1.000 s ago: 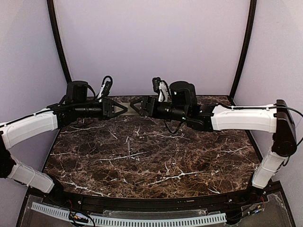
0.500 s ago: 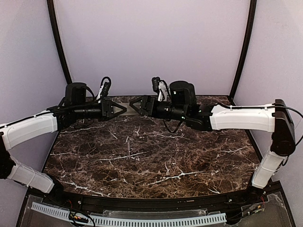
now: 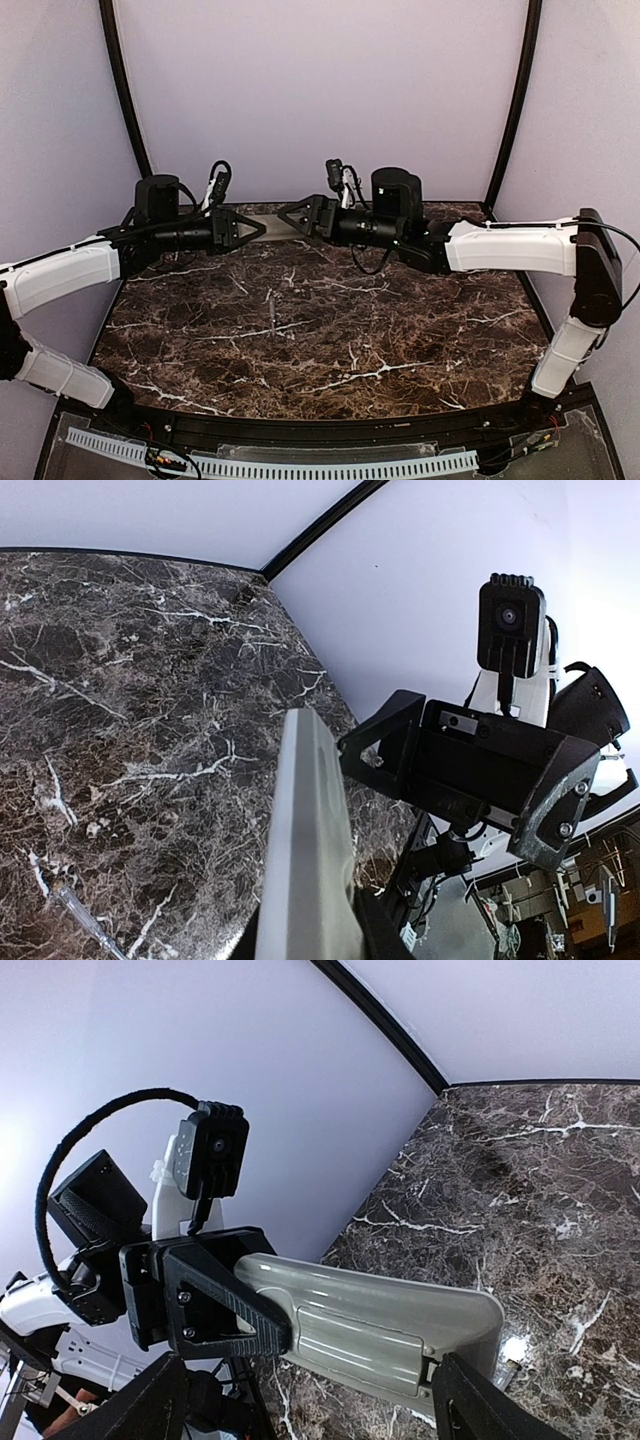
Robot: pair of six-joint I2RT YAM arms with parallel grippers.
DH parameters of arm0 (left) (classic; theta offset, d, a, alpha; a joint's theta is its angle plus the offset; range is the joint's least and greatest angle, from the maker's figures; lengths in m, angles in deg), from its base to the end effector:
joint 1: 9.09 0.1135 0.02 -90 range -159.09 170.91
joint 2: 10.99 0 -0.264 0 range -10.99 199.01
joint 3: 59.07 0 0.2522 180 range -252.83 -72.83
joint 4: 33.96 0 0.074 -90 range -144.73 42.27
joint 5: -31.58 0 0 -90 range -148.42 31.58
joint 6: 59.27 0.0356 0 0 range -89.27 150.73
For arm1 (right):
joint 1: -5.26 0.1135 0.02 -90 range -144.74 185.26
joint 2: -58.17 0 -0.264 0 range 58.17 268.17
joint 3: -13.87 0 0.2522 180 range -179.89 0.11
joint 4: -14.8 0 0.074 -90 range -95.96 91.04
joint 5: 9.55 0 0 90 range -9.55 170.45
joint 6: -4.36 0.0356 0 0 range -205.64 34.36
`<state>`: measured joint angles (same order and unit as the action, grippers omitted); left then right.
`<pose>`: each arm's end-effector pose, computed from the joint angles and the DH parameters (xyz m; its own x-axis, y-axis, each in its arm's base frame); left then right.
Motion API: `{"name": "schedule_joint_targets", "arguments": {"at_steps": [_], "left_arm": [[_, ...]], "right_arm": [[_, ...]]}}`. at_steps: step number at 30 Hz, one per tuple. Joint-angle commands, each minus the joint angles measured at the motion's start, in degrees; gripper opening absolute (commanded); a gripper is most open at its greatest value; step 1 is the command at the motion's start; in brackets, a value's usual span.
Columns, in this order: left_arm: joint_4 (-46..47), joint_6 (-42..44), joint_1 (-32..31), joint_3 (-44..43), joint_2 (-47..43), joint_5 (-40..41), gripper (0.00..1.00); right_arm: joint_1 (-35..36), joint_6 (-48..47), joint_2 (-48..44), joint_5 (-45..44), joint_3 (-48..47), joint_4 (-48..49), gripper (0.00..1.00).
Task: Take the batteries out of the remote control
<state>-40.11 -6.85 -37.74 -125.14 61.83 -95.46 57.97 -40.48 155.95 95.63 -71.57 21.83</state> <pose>0.2462 -0.1590 0.3132 -0.7029 -0.1707 -0.6905 0.5922 0.3973 -0.7011 0.2410 0.3318 0.3111 -0.6960 0.2156 -0.6849 -0.6130 0.3182 0.7231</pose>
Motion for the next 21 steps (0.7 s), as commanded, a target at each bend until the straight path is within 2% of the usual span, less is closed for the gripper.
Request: {"name": "schedule_joint_targets", "arguments": {"at_steps": [1, 21], "left_arm": [[8.6, 0.2, -1.6, -0.4, -3.7, -10.8, 0.00], [9.4, 0.5, -1.6, -0.1, -4.3, -11.4, 0.00]], "right_arm": [[-0.5, 1.0, 3.3, 4.0, 1.1, 0.3, 0.84], [-1.2, 2.0, 5.1, 11.1, 2.1, 4.1, 0.84]]}}
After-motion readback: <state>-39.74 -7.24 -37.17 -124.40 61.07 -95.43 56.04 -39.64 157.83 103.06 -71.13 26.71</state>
